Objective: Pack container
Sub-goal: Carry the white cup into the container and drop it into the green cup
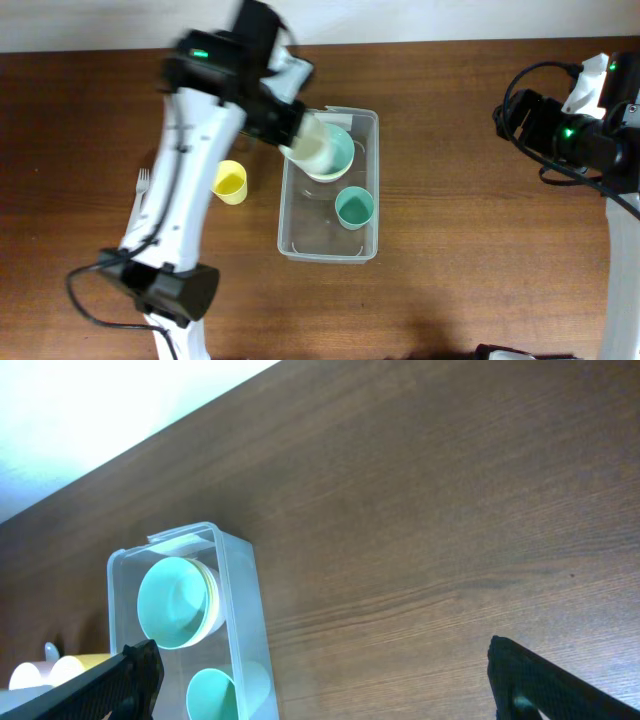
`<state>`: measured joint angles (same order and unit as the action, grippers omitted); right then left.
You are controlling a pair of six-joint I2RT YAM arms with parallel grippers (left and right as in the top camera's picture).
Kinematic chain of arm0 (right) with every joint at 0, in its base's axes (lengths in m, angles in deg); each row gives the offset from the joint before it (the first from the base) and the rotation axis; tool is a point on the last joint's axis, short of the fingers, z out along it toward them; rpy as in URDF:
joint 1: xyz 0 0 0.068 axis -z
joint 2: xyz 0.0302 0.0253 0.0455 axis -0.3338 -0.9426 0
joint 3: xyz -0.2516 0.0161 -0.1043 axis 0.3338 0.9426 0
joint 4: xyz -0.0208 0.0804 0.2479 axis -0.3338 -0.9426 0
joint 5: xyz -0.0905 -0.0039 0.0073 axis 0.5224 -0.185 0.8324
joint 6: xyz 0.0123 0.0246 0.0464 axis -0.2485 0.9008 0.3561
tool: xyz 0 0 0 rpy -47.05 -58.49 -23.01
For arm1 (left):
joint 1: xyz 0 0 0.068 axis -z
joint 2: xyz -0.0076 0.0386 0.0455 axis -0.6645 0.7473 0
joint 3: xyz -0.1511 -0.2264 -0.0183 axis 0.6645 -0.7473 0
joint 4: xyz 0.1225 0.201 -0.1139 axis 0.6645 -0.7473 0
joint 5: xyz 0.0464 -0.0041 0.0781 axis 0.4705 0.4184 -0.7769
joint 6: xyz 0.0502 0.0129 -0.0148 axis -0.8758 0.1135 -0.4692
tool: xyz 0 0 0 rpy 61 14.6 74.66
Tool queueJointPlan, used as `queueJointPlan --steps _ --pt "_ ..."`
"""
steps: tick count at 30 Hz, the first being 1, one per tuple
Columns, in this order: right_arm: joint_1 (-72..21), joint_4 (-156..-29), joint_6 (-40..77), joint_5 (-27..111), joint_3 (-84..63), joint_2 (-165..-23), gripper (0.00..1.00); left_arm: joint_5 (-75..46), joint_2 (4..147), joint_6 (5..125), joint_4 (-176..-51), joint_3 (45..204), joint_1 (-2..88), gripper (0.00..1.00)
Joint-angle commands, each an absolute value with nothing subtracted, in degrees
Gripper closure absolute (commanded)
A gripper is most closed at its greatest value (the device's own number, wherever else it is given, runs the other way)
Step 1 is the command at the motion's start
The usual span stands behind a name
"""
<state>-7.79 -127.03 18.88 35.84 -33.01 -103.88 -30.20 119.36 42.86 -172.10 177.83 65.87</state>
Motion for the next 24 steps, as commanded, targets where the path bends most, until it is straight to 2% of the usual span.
queueJointPlan --steps 1,8,16,17,18,19,20,23,24 --pt "-7.42 -127.03 18.27 36.36 -33.6 -103.66 0.01 -30.09 119.82 42.14 -168.53 169.99 72.43 0.99" --pt "-7.42 -127.03 18.27 36.36 -33.6 -103.66 0.01 -37.02 120.11 42.18 -159.99 161.11 78.97 0.99" --pt "-7.42 -127.03 18.27 36.36 -33.6 -103.66 0.01 -38.81 120.33 42.21 -154.68 154.53 79.25 0.98" --pt "-7.42 -127.0 18.27 36.36 -33.6 -103.66 0.01 -38.83 120.33 42.21 -154.54 154.12 79.25 0.94" --pt "-7.42 -127.03 18.27 36.36 -33.6 -103.66 0.01 -38.81 120.33 42.21 -154.54 154.12 79.25 0.86" --pt "-7.42 -127.03 18.27 36.36 -33.6 -103.66 0.01 -38.83 120.3 42.18 -154.11 154.12 79.25 0.66" --pt "-7.42 -127.0 18.27 36.36 -33.6 -103.66 0.01 -38.83 120.28 42.18 -153.95 154.18 79.25 0.52" --pt "-7.42 -127.0 18.27 36.36 -33.6 -103.66 0.01 -38.88 120.19 42.16 -155.79 156.48 78.97 0.36" --pt "-7.42 -127.03 18.27 36.36 -33.6 -103.66 0.01 -40.03 120.19 42.16 -158.24 158.9 78.4 0.35"
